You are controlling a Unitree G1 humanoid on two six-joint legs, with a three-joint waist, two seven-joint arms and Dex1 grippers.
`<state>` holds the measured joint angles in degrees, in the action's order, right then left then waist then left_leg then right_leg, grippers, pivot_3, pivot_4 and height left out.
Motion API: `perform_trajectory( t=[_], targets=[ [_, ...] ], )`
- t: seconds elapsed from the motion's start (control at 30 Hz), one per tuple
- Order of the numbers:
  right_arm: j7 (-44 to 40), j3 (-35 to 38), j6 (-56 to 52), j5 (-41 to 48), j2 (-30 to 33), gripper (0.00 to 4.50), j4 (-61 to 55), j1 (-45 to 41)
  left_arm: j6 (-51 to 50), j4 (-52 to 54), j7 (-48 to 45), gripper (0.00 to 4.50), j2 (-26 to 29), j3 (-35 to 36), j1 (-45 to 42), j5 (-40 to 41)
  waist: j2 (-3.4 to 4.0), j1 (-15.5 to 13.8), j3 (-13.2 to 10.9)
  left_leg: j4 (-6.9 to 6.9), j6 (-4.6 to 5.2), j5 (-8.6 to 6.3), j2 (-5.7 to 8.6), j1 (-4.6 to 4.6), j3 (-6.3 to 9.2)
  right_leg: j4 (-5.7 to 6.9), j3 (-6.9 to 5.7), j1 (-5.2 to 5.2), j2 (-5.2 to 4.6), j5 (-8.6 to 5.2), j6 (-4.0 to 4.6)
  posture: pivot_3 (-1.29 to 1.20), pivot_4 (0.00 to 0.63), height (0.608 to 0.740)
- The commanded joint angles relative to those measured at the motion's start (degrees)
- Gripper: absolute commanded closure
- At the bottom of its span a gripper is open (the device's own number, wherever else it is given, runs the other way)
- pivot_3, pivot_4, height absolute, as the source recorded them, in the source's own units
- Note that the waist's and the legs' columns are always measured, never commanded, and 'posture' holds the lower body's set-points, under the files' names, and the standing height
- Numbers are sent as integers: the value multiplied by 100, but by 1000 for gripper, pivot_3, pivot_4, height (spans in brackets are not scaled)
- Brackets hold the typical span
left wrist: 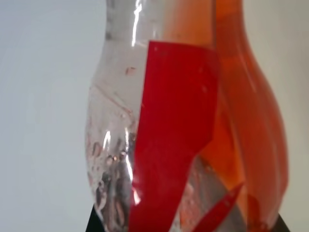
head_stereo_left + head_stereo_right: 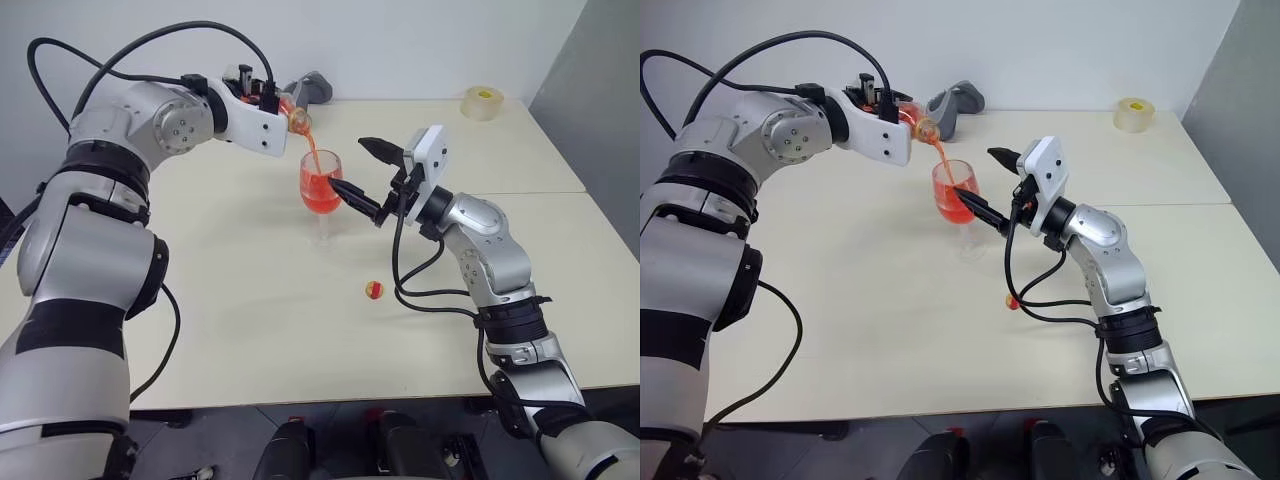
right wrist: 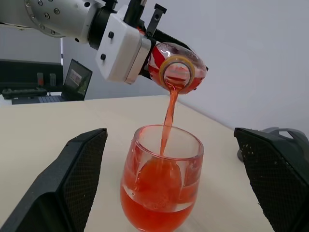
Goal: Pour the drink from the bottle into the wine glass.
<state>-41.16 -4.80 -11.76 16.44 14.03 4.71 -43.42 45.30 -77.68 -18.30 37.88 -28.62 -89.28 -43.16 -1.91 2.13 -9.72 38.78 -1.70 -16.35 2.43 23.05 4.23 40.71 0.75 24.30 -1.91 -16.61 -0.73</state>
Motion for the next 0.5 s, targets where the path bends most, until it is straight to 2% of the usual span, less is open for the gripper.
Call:
perform_trajectory(
  t=[0.03, 0.17, 0.33, 0.5],
  targets=[
    [-5, 62, 119, -15, 35, 0, -112, -94, -152, 17, -615, 3364, -77, 607, 6, 764, 0, 18, 0, 1, 0, 0, 0, 0, 0, 1, 0, 0, 0, 0, 0, 0, 150, 740],
    [35, 63, 98, -16, 27, 0, -148, -73, -450, 85, -1640, 3364, -257, 1310, 237, 1631, 0, 41, 0, 4, 0, 0, 0, 0, 0, 2, -1, 0, -1, 0, 0, 0, 150, 740],
    [42, 40, 74, 1, 10, 0, -223, -22, -948, 204, -2234, 3364, -382, 1949, 409, 2396, 0, 93, 0, 5, -1, 0, -1, 0, 3, 4, -3, 0, -1, 0, 0, 0, 150, 740],
    [103, 18, -75, 74, -32, 0, -520, 116, -1924, 411, -2388, 3364, -471, 2859, 505, 3379, 0, 111, 0, 7, 0, 0, -2, 1, 6, 7, -3, 0, -1, 0, 0, 0, 150, 740]
  ],
)
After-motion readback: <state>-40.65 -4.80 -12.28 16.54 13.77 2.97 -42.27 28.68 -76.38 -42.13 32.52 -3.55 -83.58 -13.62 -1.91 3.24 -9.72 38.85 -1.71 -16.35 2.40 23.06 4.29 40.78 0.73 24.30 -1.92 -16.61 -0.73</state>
